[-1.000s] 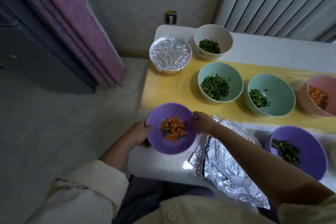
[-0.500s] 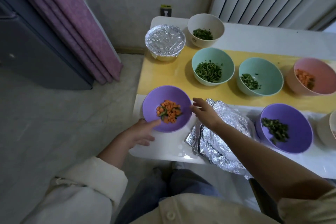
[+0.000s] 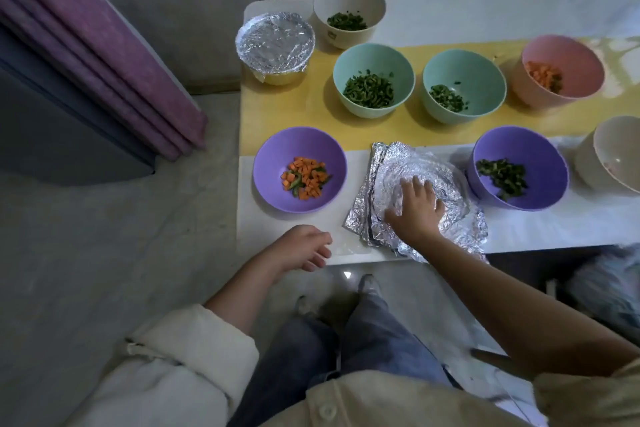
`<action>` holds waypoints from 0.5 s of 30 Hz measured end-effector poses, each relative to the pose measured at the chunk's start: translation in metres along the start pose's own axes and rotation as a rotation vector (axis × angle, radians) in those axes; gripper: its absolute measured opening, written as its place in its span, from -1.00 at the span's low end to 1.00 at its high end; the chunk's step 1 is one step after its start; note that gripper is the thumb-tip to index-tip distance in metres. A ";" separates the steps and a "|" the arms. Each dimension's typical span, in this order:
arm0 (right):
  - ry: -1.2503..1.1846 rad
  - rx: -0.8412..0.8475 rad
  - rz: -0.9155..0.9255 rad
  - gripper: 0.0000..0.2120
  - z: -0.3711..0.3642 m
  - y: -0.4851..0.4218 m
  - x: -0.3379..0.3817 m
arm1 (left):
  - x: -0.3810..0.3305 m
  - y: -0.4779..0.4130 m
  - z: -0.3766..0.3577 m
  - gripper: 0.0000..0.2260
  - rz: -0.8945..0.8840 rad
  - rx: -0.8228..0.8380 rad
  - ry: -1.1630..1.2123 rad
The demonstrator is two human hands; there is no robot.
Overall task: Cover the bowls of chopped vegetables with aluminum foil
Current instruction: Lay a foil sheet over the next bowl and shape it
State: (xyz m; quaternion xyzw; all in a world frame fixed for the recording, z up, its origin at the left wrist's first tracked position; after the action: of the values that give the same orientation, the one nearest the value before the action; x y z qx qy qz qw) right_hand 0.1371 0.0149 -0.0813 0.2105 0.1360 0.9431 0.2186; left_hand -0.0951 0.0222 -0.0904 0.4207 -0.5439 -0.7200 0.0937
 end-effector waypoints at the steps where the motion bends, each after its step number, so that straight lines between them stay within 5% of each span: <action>1: 0.040 0.045 -0.009 -0.26 -0.006 0.003 -0.007 | -0.008 -0.001 -0.008 -0.87 -0.034 -0.004 0.000; 6: 0.028 0.182 0.110 -0.17 -0.018 0.009 -0.023 | -0.054 -0.012 -0.045 -0.85 -0.181 -0.022 0.095; 10: 0.024 0.212 0.244 -0.14 -0.010 0.005 -0.032 | -0.067 -0.026 -0.069 -0.88 -0.107 -0.087 0.210; 15: 0.091 0.193 0.391 -0.13 -0.002 0.003 -0.040 | -0.066 -0.041 -0.066 -0.80 0.004 -0.322 -0.138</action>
State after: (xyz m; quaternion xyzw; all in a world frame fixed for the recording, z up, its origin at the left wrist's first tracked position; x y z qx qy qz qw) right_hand 0.1680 -0.0069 -0.0956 0.2099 0.1921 0.9586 0.0042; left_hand 0.0064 0.0312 -0.0962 0.3490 -0.4276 -0.8247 0.1236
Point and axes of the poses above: each hand's wrist, its own y-axis away from the middle knuckle, its own z-axis out of the back of the hand, x = y × z, the point moved 10 cm from there along -y, towards the middle knuckle, and after that the axes turned 7 degrees about z, right-handed, at the moved point
